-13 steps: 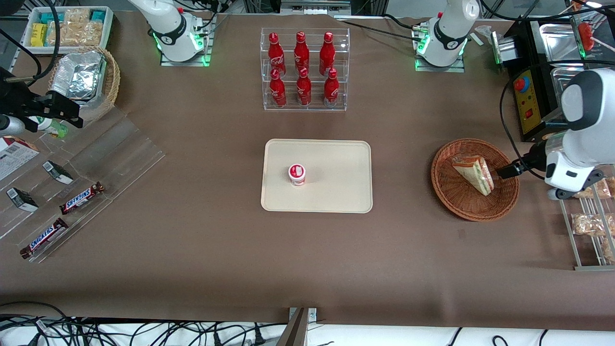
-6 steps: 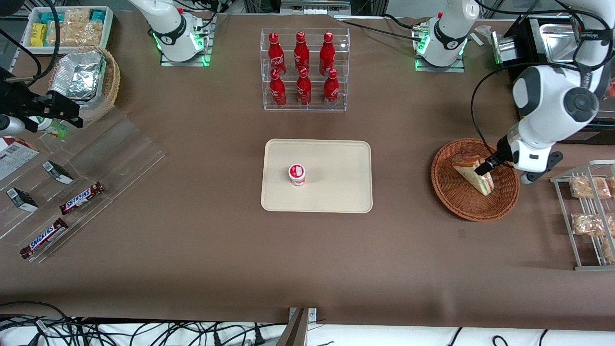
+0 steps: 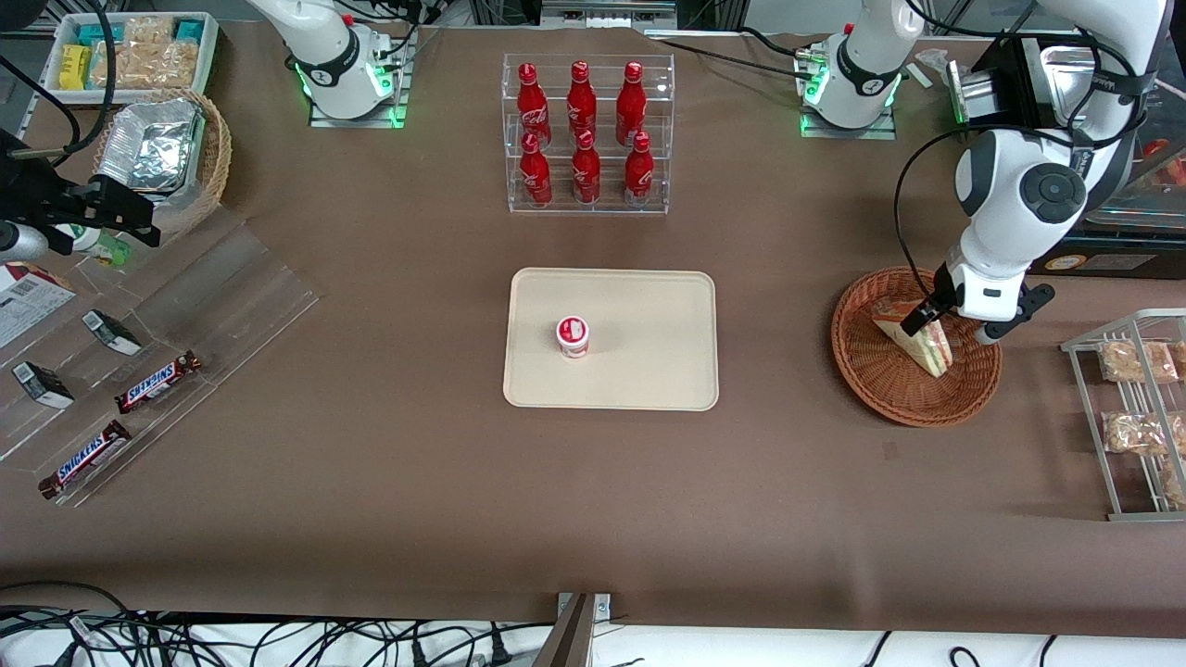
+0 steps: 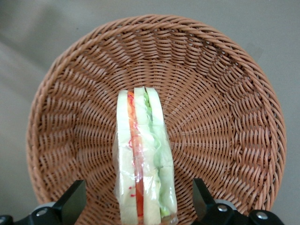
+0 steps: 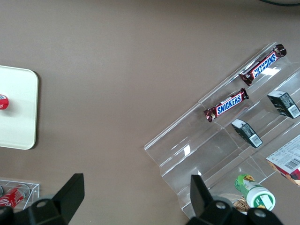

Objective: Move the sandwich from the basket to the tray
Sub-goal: 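Lower the left gripper and close it on the wrapped sandwich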

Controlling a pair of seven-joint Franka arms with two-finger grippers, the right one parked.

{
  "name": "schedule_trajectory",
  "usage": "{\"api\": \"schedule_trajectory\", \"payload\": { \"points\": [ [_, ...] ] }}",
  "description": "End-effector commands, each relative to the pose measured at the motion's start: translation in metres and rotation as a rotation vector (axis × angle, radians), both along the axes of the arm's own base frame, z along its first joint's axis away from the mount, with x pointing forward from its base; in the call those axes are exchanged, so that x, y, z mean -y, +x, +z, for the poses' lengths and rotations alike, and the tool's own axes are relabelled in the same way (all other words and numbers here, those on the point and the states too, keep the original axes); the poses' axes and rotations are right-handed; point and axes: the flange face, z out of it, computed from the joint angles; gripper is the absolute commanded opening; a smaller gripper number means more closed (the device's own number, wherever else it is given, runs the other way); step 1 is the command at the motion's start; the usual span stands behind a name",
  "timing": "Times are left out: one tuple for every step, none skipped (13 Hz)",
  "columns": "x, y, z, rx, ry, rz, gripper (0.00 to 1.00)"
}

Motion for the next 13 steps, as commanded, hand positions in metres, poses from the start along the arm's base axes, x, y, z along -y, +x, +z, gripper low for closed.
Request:
{"api": "schedule_trajectory", "payload": {
  "points": [
    [0.005,-0.002,-0.014,0.014,0.006,0.016,1.00],
    [0.007,-0.001,-0.017,0.018,0.003,0.026,1.00],
    [0.008,-0.002,-0.019,0.016,0.003,0.028,0.87],
    [0.009,-0.001,-0.018,0.017,0.003,0.026,0.65],
    [0.009,-0.001,-0.018,0.017,0.003,0.025,0.51],
    [0.010,-0.001,-0.018,0.017,0.003,0.020,0.41],
    [0.010,0.000,-0.017,0.015,0.005,0.016,0.40],
    [0.011,0.001,-0.014,0.015,0.007,0.007,0.40],
    [0.012,0.001,-0.011,-0.005,0.012,0.004,0.40],
    [0.023,0.005,-0.001,-0.028,0.026,-0.024,0.40],
    [0.029,0.010,0.017,-0.066,0.044,-0.034,0.40],
    [0.036,0.021,0.045,-0.097,0.063,-0.040,0.41],
    [0.054,0.031,0.073,-0.147,0.081,-0.066,0.41]
  ]
}}
